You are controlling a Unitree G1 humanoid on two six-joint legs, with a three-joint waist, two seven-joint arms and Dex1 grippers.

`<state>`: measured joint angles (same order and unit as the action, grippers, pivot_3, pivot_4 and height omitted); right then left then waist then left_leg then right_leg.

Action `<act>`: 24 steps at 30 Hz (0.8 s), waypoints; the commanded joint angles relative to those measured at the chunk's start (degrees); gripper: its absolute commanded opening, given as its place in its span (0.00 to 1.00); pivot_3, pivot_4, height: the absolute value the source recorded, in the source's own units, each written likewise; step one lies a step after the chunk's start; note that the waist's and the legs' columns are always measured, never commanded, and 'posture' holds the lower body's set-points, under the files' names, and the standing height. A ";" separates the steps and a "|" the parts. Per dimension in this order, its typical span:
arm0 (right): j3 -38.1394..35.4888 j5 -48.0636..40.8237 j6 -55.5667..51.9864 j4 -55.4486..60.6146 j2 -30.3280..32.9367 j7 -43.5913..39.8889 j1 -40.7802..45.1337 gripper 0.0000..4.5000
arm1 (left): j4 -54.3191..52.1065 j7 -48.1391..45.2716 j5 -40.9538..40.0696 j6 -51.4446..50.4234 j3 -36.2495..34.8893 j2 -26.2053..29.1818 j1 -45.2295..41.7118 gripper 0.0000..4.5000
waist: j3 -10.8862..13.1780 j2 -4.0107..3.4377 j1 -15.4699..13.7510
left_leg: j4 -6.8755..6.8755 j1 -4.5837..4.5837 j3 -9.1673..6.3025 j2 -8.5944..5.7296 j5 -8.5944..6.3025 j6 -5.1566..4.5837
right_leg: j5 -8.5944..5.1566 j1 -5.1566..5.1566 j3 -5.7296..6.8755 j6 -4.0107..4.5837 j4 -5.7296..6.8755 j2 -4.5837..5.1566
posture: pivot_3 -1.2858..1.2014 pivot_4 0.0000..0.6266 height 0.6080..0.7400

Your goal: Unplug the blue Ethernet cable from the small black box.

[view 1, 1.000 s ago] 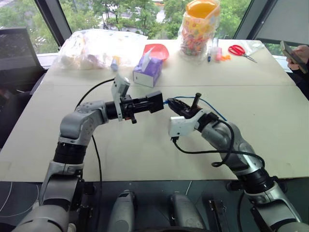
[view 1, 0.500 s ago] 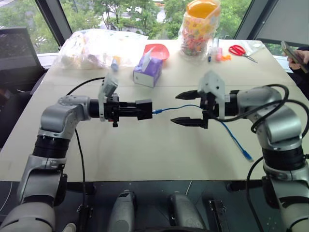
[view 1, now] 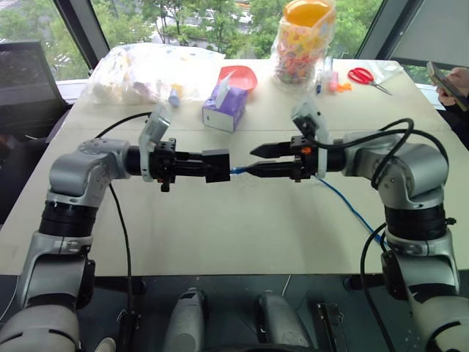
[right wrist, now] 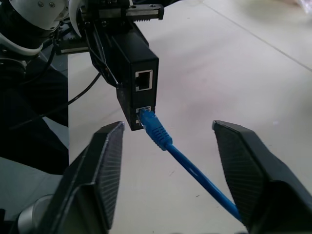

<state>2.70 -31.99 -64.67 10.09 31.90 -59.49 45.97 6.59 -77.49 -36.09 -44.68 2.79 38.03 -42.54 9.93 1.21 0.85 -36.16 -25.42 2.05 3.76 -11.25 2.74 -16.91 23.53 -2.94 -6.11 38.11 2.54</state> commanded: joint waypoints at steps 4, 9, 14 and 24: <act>1.47 -3.05 -0.14 1.58 -1.49 1.54 1.80 0.65 | -1.90 -0.18 -2.43 -0.72 -2.27 0.52 -1.69 0.11 | 0.00 0.00 0.04 | 0.01 0.00 0.00 0.00 0.00 0.00 | 0.00 0.01 0.00 0.00 0.00 0.00 | 0.52 0.24 0.96; 2.82 -3.33 0.26 1.49 -1.43 2.40 2.07 0.53 | -2.12 -0.07 -2.31 -0.39 -2.13 0.46 -1.40 0.11 | 0.00 0.00 0.03 | 0.01 0.00 0.00 0.00 0.00 0.00 | 0.00 0.01 0.00 -0.01 0.00 0.00 | 0.52 0.24 0.96; 3.23 -4.49 -0.28 2.08 -1.21 2.64 2.08 0.53 | -2.40 0.03 -2.07 0.11 -1.90 0.28 -0.79 0.11 | 0.00 0.00 -0.02 | 0.00 -0.01 0.00 0.00 0.00 0.00 | 0.00 0.01 0.00 -0.01 0.00 0.00 | 0.52 0.24 0.96; 3.78 -5.32 0.04 2.25 -0.57 2.69 2.18 0.01 | -2.55 0.50 -1.55 1.27 -1.58 -0.21 -0.16 0.11 | 0.00 0.00 -0.01 | 0.01 -0.01 0.00 0.00 0.00 0.00 | 0.00 0.01 0.00 0.00 0.00 0.00 | 0.52 0.24 0.96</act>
<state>6.56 -36.03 -65.10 10.15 31.23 -56.64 46.57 5.87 -77.26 -37.24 -44.35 2.46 37.96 -42.57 9.93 1.21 0.84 -36.15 -25.43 2.05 3.76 -11.25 2.74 -16.91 23.53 -2.94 -6.11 38.11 2.54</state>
